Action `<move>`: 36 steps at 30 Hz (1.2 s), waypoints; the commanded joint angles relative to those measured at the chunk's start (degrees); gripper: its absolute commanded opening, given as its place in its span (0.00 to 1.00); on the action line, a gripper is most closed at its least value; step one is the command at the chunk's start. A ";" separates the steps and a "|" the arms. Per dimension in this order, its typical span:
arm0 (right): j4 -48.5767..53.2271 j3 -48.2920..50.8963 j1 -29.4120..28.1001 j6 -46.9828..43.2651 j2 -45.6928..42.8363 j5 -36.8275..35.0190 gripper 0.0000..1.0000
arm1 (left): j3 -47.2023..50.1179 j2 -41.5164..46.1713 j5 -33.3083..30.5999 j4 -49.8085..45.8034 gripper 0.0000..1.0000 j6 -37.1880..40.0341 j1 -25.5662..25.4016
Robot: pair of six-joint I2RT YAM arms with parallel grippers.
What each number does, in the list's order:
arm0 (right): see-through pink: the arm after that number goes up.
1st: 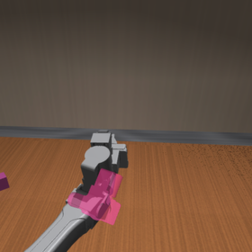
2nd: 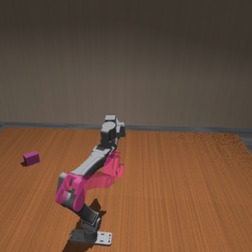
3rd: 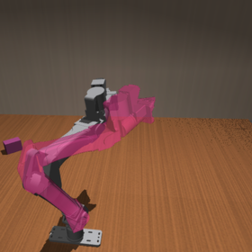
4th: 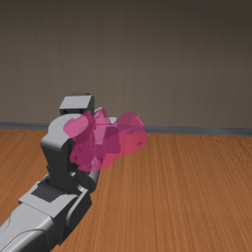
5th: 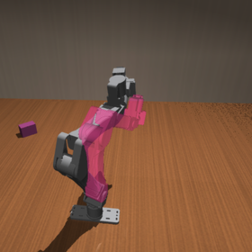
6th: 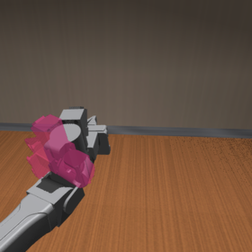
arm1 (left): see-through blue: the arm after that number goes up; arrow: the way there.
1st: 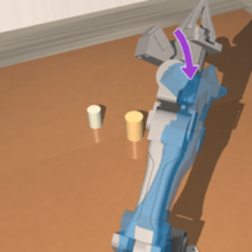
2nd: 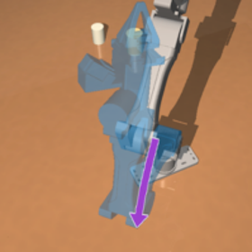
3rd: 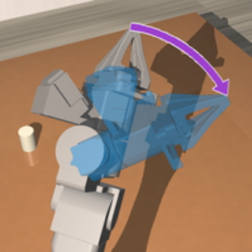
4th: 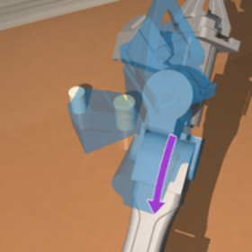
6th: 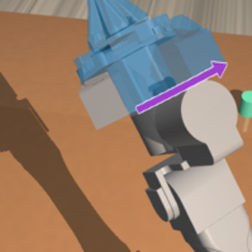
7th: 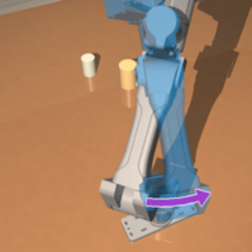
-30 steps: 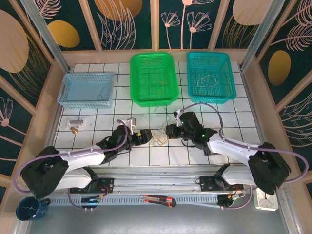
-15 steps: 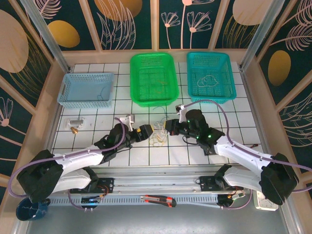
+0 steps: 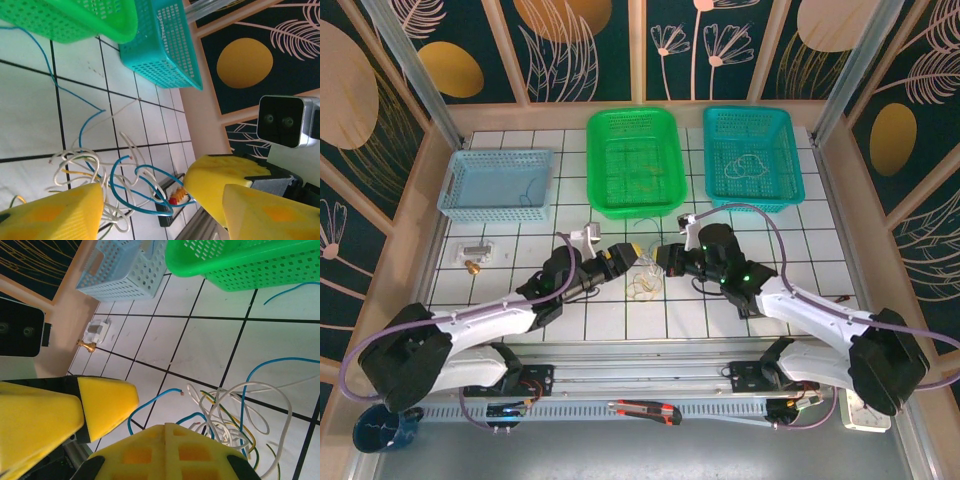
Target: Untangle the cables
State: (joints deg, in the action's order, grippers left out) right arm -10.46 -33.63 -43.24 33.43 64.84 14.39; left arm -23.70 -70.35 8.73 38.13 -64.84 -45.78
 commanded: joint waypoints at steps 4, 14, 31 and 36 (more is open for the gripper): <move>-2.89 0.12 -0.21 0.06 0.89 0.64 0.00 | -0.93 -1.96 2.34 4.39 0.62 -2.90 -0.34; -3.25 0.03 -0.25 0.35 1.43 0.81 0.00 | -1.00 -4.73 3.13 5.94 0.61 -3.12 -0.43; -5.42 1.86 -0.57 1.81 1.70 1.22 0.00 | -2.83 -7.54 1.73 8.11 0.24 -1.68 -0.41; -6.39 5.10 -0.44 1.43 2.80 -4.41 0.00 | -5.72 -4.16 0.96 1.92 0.00 2.00 -0.42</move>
State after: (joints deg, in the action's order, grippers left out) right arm -14.63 -30.63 -43.31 34.57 66.43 13.74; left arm -26.72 -77.01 10.81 42.02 -65.25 -45.78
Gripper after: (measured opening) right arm 0.048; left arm 0.052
